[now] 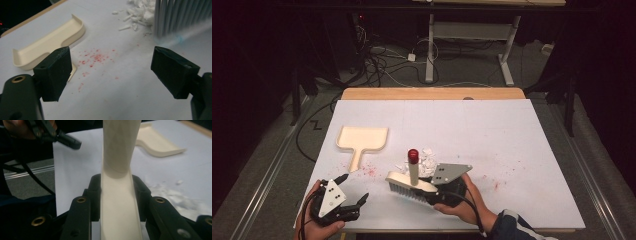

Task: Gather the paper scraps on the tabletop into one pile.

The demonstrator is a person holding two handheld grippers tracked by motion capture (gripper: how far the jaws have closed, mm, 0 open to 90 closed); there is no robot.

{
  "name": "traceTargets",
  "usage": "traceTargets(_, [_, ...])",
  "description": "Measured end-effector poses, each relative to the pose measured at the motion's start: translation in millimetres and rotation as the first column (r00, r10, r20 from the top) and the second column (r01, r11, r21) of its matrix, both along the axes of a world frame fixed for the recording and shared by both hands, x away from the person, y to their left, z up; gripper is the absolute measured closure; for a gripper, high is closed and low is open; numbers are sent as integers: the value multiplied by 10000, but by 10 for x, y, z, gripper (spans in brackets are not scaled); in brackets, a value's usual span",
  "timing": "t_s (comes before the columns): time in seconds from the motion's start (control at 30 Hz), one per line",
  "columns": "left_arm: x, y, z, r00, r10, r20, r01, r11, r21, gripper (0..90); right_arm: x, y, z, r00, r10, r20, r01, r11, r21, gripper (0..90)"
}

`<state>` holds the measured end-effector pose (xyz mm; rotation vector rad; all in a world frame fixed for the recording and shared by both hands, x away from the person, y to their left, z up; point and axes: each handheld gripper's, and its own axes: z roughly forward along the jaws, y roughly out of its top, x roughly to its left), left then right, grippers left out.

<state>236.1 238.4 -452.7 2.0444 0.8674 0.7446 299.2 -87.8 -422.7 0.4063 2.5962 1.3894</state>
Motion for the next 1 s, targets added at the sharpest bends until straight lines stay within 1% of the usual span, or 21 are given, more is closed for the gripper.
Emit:
traceTargets(0.07, [5,2,-4,10000,-3,-2,3,10000,-26,162,27,88,-83,9998,93,-173,-99,9993,-355,683])
traceTargets(0.1, [12,-6,-11,10000,-66,-75,66,10000,21,163,48,119,-123,9999,65,-141,-71,9990,-433,683])
traceTargets(0.13, [17,-19,-20,9999,-111,-108,112,9999,78,162,78,132,-142,10000,7,-63,-9,9994,-345,683])
traceTargets(0.17, [21,-31,-29,9998,-156,-128,157,9998,91,162,121,137,-144,10000,-2,-97,-1,9995,-323,683])
traceTargets(0.3, [43,-101,-72,9983,-446,-372,458,9984,340,162,296,103,-139,9990,-439,49,441,9981,-438,681])
traceTargets(0.33, [55,-115,-77,9980,-565,-275,578,9971,504,162,337,83,-142,9985,-550,9,550,9975,-438,681])
traceTargets(0.37, [59,-133,-86,9974,-646,-324,663,9963,552,162,379,60,-146,9982,-583,-112,578,9977,-366,680])
traceTargets(0.43, [64,-168,-103,9964,-763,-381,787,9947,660,162,421,19,-139,9971,-751,-104,746,9966,-356,681])
traceTargets(0.47, [69,-179,-107,9958,-810,-425,838,9941,683,162,429,-1,-125,9966,-822,-51,819,9961,-340,682])
traceTargets(0.53, [78,-195,-118,9947,-903,-486,937,9930,713,162,435,-33,-86,9939,-1071,271,1083,9931,-450,682])
traceTargets(0.6, [85,-212,-134,9937,-971,-565,1013,9919,760,162,462,-92,-26,9940,-1094,-44,1094,9940,-15,682])
traceTargets(0.63, [87,-220,-139,9933,-989,-598,1034,9916,777,162,451,-105,9,9941,-1081,24,1081,9941,60,682])
traceTargets(0.7, [90,-231,-143,9927,-1027,-629,1078,9906,842,162,416,-127,90,9938,-1013,452,1016,9948,-44,682])
traceTargets(0.77, [89,-237,-145,9925,-1031,-658,1086,9904,852,162,403,-177,166,9939,-958,555,952,9954,134,682])
traceTargets(0.83, [90,-237,-145,9925,-1022,-669,1079,9903,877,162,414,-248,246,9918,-1143,567,1122,9929,393,681])
traceTargets(0.9, [94,-235,-150,9926,-1003,-687,1063,9903,892,162,441,-328,323,9869,-1447,707,1400,9878,681,682])
traceTargets(1.0, [98,-235,-154,9925,-992,-711,1052,9906,869,162,508,-437,403,9773,-1901,934,1827,9797,825,681])
